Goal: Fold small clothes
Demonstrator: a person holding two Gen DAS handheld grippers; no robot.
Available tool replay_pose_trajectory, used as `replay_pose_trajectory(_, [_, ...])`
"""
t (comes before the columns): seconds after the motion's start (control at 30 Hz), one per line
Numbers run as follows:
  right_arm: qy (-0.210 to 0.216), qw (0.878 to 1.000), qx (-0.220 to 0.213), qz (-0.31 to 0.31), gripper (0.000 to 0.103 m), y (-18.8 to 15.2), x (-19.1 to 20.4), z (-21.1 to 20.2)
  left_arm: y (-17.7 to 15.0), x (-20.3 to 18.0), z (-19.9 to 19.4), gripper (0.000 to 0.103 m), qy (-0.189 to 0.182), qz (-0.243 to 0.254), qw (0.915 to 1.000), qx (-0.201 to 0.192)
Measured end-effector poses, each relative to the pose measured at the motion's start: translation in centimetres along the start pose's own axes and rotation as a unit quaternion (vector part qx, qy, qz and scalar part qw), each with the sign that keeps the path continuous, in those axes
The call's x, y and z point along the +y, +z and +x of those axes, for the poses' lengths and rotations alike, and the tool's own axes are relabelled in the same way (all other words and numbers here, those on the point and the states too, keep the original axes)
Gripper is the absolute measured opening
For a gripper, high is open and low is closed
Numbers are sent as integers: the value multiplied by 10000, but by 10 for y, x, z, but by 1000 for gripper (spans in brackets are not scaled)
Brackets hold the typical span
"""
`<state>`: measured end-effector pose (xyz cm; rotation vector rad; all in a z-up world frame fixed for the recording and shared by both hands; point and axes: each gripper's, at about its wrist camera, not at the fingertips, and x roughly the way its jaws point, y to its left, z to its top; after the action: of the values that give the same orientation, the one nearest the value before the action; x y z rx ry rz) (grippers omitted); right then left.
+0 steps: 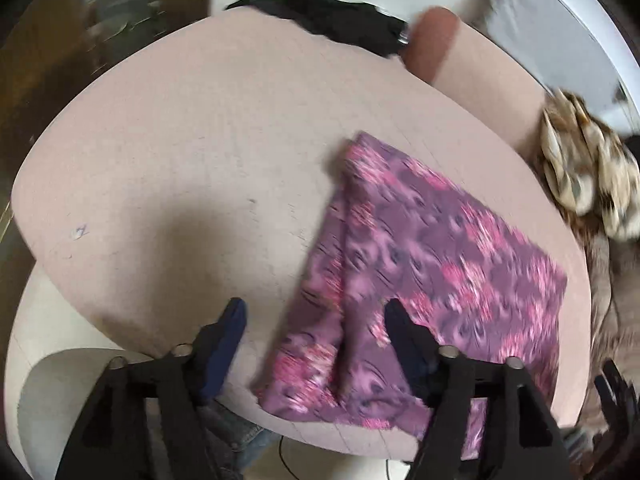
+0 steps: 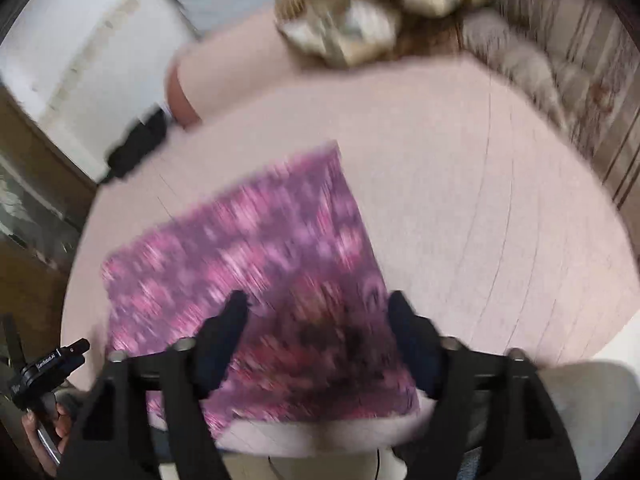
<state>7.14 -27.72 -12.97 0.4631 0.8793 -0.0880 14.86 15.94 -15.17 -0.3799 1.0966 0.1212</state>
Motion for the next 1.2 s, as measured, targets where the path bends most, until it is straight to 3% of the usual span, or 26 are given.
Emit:
replay_pose_trajectory(0.2, [962,9907,69,-959,84,19,78,-6,15,1,37,80,-243,-297,9981,491])
replay_pose_trajectory(0.3, [1408,9788,124,-1485,84,26,132,-7,7,8,50,80,-579,-542,9938,782])
replay_pose_trajectory(0.43, [2070,9562,719,-1939,84,33,198,16,-6,13,70,80,-929,-722,9837,1357])
replay_pose_trajectory(0.6, [2137,9341,1643,-2341,84,27,273,70,-15,3,71,82,-927,-378,9846,1436])
replay_pose_trajectory(0.7, [2018,9267,2033,-2434,84,19,297,101,-18,5,71,79,-1241,-564,9796,1478])
replay_pose_trajectory(0.77, [1863,9199,2443,-2439,79,10,312,129,-22,6,74,63,-1285,-689,9776,1519])
replay_pose_trajectory(0.8, [1825,9172,2547,-2461,73,6,313,136,-22,8,74,49,-1256,-742,9774,1527])
replay_pose_trajectory(0.83, [1704,9133,2711,-2517,69,2,318,148,-23,9,74,42,-1220,-788,9776,1523])
replay_pose_trajectory(0.9, [1596,9021,3000,-2660,66,-8,326,166,-24,8,75,38,-1293,-788,9764,1538])
replay_pose_trajectory(0.93, [1542,8995,3085,-2683,66,-12,329,172,-25,5,76,25,-1340,-755,9755,1576])
replay_pose_trajectory(0.97, [1431,8976,3175,-2703,66,-15,333,179,-26,3,78,19,-1367,-734,9745,1619])
replay_pose_trajectory(1.07, [1277,8903,3439,-2696,66,-22,346,194,-25,1,79,12,-1444,-760,9726,1659])
replay_pose_trajectory(1.2, [1063,8817,3706,-2719,66,-27,365,211,-22,2,62,11,-1952,-874,9672,1371])
